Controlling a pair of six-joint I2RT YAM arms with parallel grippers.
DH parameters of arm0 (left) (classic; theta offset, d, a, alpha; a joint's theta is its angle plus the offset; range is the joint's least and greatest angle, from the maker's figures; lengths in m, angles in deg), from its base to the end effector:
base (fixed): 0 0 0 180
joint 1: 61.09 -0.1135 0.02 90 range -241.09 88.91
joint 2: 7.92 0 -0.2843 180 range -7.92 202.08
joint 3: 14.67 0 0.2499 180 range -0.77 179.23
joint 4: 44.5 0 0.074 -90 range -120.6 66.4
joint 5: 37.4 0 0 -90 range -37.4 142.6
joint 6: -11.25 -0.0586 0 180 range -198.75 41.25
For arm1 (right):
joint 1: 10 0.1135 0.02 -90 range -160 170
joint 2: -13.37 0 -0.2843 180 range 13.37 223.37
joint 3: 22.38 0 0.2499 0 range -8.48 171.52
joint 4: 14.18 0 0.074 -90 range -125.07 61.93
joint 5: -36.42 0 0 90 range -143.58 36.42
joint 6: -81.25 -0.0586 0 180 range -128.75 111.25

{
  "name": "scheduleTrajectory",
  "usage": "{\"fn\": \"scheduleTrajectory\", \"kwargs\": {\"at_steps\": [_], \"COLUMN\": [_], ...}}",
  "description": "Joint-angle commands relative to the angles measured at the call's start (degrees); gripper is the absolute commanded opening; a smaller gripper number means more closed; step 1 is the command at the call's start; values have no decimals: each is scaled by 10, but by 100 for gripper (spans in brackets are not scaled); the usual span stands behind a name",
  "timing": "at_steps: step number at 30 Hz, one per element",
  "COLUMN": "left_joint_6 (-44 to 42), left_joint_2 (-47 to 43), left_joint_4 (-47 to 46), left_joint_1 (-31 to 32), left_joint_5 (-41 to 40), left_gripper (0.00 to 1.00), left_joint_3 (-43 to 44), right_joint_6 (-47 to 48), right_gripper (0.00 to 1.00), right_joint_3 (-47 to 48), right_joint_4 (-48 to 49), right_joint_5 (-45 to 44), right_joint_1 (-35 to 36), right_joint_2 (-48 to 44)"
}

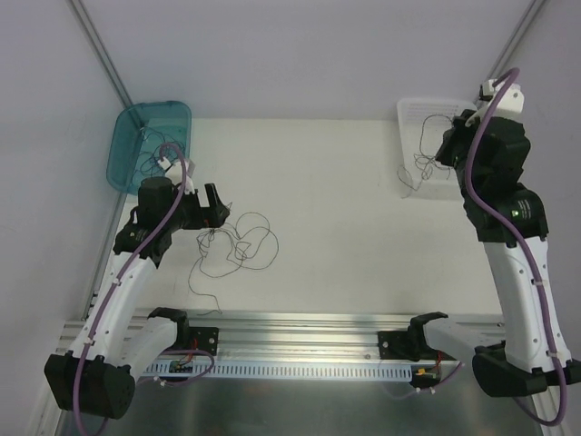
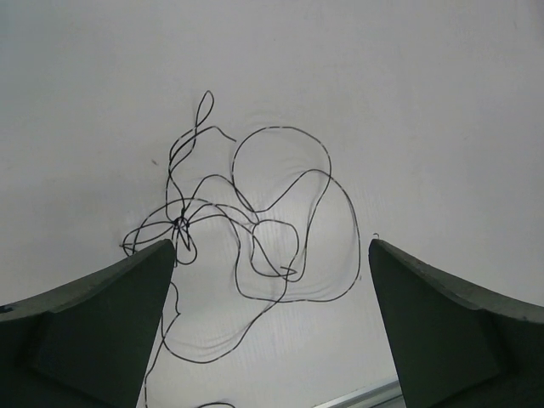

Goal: Untangle the cables
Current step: Place the cable in the bin.

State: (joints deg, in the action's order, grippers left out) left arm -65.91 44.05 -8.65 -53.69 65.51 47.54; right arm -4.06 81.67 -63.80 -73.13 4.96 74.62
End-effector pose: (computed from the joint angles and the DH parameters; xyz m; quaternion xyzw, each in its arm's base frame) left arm 0.2056 -0.0399 0.3252 0.0199 0.8428 -0.1867 0.5045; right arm 0.1934 0.0314 0.5172 -0.0147 0.7455 -0.0679 0.6629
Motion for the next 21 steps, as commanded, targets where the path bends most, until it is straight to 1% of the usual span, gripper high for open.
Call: {"fn": "scheduleTrajectory", "kwargs": {"at_steps": [1, 4, 5, 7, 10, 14, 17, 19, 21], "left_joint_6": [-33, -29, -28, -26, -23, -26, -29, -29, -30], "left_joint_2": [-19, -37, -38, -36, -28, -20, -13, -10, -3], "left_joint_4": [-9, -10, -10, -10, -10, -9, -6, -5, -4], "left_joint_1": [-4, -4, -4, -5, -4, -4, -4, -4, -4], "left_joint_5": [-21, -24, -27, -32, -17, -23, -30, -31, -33], "left_gripper": [99, 99, 99, 99, 99, 99, 99, 99, 99], "left_joint_3": [-31, -40, -43, -43, -45, -43, -43, -43, -41], "right_joint_6": [70, 99, 109, 110, 110, 121, 118, 97, 75], "right_gripper": [1, 1, 1, 1, 3, 3, 3, 3, 3], "right_joint_3": [56, 78, 90, 107, 144, 182, 225, 248, 257], "right_joint_4": [100, 193, 209, 241, 270, 293, 279, 264, 255], "right_joint_5": [-94, -115, -116, -111, -93, -80, -60, -47, -21], "right_joint_1": [-16, -36, -41, -57, -80, -120, -149, -169, -193], "right_joint_2": [49, 100, 129, 158, 226, 308, 388, 444, 473]}}
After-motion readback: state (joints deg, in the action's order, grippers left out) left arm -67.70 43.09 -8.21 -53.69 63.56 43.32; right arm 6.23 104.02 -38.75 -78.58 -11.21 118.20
